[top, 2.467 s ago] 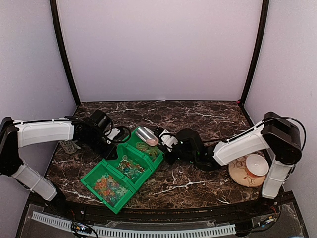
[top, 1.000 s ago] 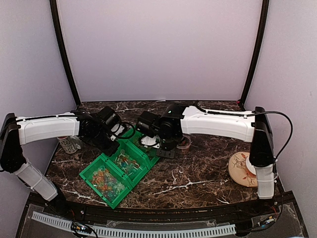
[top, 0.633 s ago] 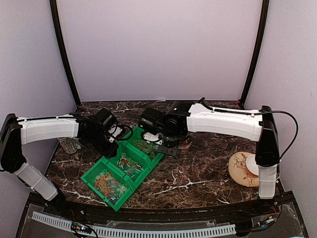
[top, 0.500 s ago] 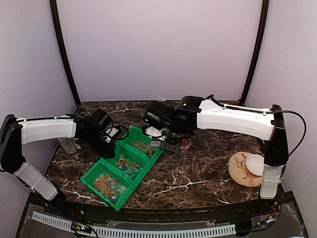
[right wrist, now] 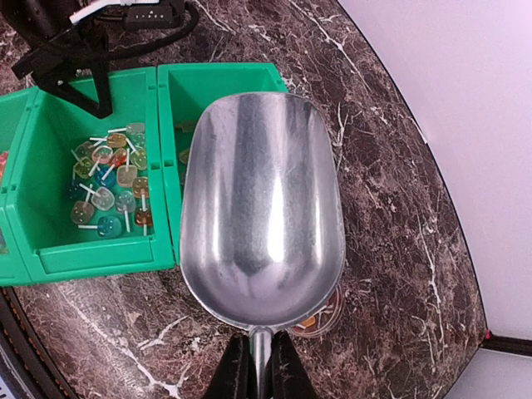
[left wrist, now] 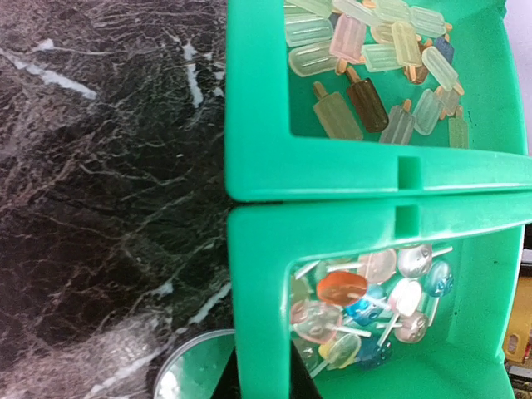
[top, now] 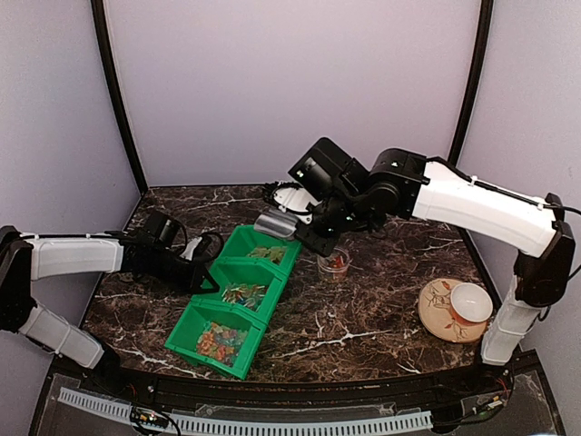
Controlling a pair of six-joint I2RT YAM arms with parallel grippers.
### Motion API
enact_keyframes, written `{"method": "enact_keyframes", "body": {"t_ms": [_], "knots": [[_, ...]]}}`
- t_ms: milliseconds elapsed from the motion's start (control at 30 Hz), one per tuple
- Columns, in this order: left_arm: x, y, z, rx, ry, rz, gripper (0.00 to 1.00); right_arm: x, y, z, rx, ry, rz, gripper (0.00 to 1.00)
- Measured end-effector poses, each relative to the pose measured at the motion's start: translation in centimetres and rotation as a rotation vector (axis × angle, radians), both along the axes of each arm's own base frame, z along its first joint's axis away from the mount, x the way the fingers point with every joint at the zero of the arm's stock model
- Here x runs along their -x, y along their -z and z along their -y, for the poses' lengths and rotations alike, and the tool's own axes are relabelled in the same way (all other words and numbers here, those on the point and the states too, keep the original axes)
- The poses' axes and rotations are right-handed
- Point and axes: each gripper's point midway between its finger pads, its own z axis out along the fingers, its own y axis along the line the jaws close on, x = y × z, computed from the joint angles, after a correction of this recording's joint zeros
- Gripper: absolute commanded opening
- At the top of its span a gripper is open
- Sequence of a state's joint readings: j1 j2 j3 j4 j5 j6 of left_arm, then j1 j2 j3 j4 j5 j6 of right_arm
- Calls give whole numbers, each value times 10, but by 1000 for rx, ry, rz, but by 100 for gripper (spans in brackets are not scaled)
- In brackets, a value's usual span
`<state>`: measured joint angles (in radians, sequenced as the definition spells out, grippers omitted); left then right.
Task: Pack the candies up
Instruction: Adjust the fake candies in the storage box, then scoop the fake candies from the storage box.
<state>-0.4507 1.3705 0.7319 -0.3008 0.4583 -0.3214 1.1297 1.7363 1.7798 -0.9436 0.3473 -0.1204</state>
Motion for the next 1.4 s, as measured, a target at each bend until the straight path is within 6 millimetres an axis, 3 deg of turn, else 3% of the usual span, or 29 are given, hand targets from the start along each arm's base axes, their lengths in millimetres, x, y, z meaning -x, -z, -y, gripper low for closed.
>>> {"method": "enact_keyframes", "body": {"t_ms": [300, 533, 800, 967, 1400], "knots": [[16, 6, 21, 283, -63, -92, 0, -1, -11, -8, -37, -5, -1, 0], [19, -4, 31, 389, -61, -116, 0, -2, 3, -10, 15, -6, -24, 0], [12, 4, 13, 188, -84, -111, 0, -5, 44, -4, 198, 3, -69, 0], [19, 15, -4, 51, -75, -126, 0, -7, 72, -1, 306, -7, -92, 0], [28, 14, 7, -123, 71, -61, 0, -13, 127, -18, 412, -50, -137, 0]]}}
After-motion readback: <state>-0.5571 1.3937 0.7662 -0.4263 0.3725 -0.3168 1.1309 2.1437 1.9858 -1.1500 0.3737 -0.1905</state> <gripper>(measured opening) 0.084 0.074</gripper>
